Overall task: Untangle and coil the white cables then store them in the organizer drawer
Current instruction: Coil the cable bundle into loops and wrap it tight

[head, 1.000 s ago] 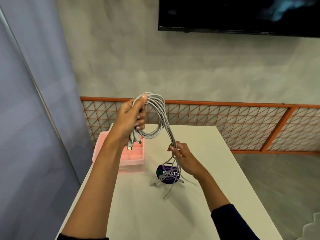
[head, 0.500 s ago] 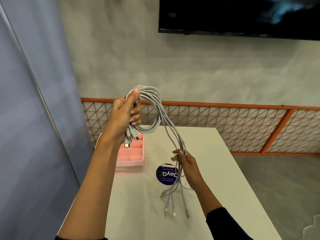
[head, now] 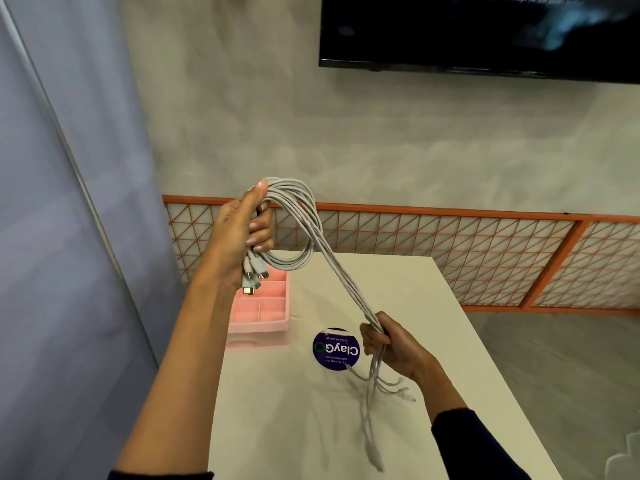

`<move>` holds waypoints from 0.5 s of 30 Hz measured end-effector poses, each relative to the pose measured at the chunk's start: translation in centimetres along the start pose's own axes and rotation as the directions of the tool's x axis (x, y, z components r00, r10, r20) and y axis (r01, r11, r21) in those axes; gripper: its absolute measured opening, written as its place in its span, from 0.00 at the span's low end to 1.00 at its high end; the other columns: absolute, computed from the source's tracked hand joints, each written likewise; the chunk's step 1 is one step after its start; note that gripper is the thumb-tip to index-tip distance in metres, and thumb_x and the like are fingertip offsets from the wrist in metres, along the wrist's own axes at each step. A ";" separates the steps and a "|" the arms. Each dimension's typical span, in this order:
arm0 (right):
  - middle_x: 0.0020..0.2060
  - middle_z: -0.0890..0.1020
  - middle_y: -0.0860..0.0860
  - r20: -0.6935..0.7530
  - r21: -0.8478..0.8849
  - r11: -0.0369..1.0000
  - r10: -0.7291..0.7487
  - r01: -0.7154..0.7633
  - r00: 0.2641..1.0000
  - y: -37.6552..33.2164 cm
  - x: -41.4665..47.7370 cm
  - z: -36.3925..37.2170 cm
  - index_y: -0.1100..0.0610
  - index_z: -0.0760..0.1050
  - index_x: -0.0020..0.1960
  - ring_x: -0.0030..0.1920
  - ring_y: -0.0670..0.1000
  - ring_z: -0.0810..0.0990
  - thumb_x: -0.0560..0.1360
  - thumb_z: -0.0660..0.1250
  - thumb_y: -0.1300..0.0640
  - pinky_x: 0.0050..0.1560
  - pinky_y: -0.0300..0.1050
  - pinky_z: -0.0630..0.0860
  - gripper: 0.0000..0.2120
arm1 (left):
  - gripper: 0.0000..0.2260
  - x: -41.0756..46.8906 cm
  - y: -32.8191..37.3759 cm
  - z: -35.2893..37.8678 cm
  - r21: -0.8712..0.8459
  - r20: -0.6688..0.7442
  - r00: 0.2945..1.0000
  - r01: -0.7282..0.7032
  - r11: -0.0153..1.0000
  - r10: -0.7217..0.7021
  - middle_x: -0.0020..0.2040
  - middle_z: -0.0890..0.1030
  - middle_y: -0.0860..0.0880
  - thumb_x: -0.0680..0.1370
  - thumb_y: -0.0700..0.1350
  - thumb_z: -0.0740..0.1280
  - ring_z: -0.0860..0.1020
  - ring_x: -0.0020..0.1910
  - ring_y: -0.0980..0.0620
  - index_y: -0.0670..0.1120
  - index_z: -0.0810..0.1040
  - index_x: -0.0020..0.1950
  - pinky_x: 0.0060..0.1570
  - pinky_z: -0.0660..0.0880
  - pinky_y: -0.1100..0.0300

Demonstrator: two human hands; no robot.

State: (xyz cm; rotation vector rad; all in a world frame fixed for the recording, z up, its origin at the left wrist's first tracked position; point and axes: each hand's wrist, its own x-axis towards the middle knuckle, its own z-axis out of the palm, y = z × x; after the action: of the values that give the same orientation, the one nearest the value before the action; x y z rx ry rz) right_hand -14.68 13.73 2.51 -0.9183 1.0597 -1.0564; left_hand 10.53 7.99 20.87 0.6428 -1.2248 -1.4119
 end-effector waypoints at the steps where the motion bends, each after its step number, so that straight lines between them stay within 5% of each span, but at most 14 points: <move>1: 0.23 0.56 0.48 -0.031 -0.009 1.000 -0.002 0.002 1.000 0.1 0.0 0.3 0.52 0.60 0.25 0.29 0.49 0.52 0.79 0.56 0.48 0.34 0.44 0.54 0.24 | 0.17 0.0 0.0 0.0 0.006 -0.001 1.000 -0.001 1.000 0.001 0.21 0.60 0.56 0.82 0.50 0.59 0.57 0.17 0.61 0.47 0.65 0.34 0.18 0.57 0.67; 6: 0.25 0.56 0.48 -0.098 -0.121 0.992 -0.058 0.046 0.993 0.9 -0.6 0.8 0.53 0.56 0.30 0.25 0.46 0.53 0.73 0.58 0.31 0.26 0.38 0.53 0.28 | 0.16 0.1 -0.1 -0.2 -0.028 -0.044 0.999 -0.007 1.000 0.006 0.21 0.60 0.56 0.82 0.50 0.59 0.57 0.17 0.61 0.47 0.65 0.35 0.18 0.57 0.68; 9: 0.24 0.63 0.48 -0.105 -0.201 0.976 -0.107 0.084 0.989 1.4 -1.0 0.4 0.53 0.66 0.35 0.25 0.46 0.58 0.70 0.74 0.47 0.27 0.39 0.56 0.18 | 0.17 0.1 0.0 -0.5 -0.046 -0.072 0.997 -0.020 0.999 0.017 0.21 0.60 0.56 0.82 0.49 0.59 0.57 0.17 0.61 0.47 0.65 0.34 0.18 0.58 0.68; 11: 0.26 0.64 0.48 -0.130 -0.238 0.967 -0.123 0.090 0.984 1.9 -1.1 0.1 0.56 0.67 0.39 0.26 0.46 0.59 0.74 0.71 0.57 0.28 0.39 0.57 0.13 | 0.18 0.0 0.2 -0.6 -0.068 -0.077 0.997 -0.029 0.997 0.023 0.21 0.60 0.56 0.82 0.49 0.60 0.57 0.17 0.61 0.48 0.66 0.32 0.18 0.58 0.68; 15: 0.30 0.73 0.49 -0.247 -0.268 0.959 -0.164 0.095 0.955 3.4 -1.5 -0.8 0.57 0.72 0.38 0.32 0.47 0.72 0.76 0.68 0.57 0.35 0.36 0.70 0.10 | 0.20 0.0 0.7 -0.9 -0.128 -0.090 0.994 -0.066 0.990 0.054 0.21 0.60 0.56 0.82 0.48 0.59 0.57 0.16 0.61 0.50 0.68 0.30 0.18 0.58 0.68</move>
State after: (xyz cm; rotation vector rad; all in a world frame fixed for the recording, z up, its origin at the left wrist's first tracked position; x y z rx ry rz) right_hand -14.92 15.92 -0.54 -1.0834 1.3990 -1.1967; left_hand 11.57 7.78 21.27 0.5656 -1.0657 -1.3878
